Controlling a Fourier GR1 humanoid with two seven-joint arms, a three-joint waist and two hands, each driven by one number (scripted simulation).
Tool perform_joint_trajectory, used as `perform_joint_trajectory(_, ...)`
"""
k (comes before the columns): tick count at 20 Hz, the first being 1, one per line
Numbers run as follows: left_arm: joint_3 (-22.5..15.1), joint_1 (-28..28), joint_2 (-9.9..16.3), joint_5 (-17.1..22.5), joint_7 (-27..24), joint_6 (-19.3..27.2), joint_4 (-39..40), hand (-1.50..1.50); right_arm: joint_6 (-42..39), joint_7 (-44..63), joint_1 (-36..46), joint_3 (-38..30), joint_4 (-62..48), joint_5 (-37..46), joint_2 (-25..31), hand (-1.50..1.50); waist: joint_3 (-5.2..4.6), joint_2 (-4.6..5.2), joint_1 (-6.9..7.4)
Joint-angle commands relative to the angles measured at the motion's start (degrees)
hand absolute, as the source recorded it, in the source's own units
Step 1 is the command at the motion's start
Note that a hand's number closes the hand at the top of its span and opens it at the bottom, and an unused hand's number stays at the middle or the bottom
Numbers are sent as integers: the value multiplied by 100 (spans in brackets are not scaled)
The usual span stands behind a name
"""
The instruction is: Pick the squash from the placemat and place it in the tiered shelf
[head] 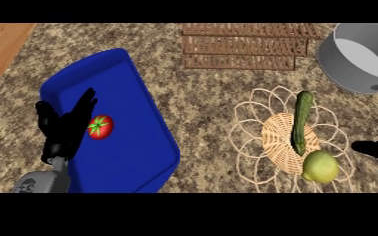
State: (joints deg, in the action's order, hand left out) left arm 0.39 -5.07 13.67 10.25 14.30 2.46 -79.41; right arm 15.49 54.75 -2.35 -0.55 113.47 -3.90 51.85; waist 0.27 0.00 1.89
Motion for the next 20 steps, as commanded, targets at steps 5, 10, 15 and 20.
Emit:
perform_joint_trajectory(5, -10, 80, 6, 51, 575, -18, -26, 0, -270, 1512, 1448, 1076, -821, 580, -377, -150, -33, 26, 0)
perform_joint_trajectory(10, -111, 302, -267, -129, 362, 210, -100, 0, -595, 1397, 1865, 1493, -1432, 889, -716, -150, -30, 12, -61)
perform_joint_trajectory(15, 85, 176, -143, -82, 167, 25, 329, 0, -379, 2072, 1913, 1851, -1298, 1360, -1051, -150, -37, 4, -148)
perform_joint_trajectory(20, 66, 223, -161, -65, 317, -1, 120, 0, -366, 2051, 1967, 1941, -1630, 1815, -1282, -150, -33, -1, -163)
